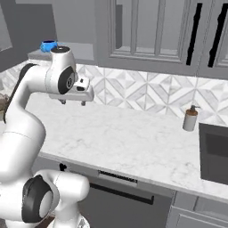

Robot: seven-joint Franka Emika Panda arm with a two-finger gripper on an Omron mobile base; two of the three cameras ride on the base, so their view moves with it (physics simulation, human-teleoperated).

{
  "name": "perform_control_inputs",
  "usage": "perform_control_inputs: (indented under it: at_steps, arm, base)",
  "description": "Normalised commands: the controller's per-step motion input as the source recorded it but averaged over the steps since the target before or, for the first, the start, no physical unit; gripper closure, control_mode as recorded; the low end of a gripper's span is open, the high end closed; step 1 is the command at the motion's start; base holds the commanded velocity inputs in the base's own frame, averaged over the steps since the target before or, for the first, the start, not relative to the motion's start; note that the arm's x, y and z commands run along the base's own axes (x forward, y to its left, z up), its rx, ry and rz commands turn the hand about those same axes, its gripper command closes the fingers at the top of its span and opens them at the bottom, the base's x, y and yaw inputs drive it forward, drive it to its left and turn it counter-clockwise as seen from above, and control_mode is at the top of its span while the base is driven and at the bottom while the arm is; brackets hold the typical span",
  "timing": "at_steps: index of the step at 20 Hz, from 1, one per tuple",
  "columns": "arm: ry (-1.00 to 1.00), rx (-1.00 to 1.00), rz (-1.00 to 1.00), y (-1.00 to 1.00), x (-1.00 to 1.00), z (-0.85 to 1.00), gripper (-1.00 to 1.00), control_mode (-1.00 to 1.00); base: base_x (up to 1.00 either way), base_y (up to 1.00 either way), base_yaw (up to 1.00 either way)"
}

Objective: Gather all objects into one cabinet and sort the glasses and bowls to opposite sides.

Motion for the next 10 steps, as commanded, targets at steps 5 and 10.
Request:
perform_control_inputs:
  at_steps: [5, 10]
  arm:
    - [0.00, 0.00, 0.00, 0.00, 0.00, 0.00, -1.00, 1.00]
    - [0.00, 0.00, 0.00, 0.00, 0.00, 0.00, -1.00, 1.00]
  base:
    - [0.42, 1.00, -0.11]
    - [0.50, 0.30, -0.01]
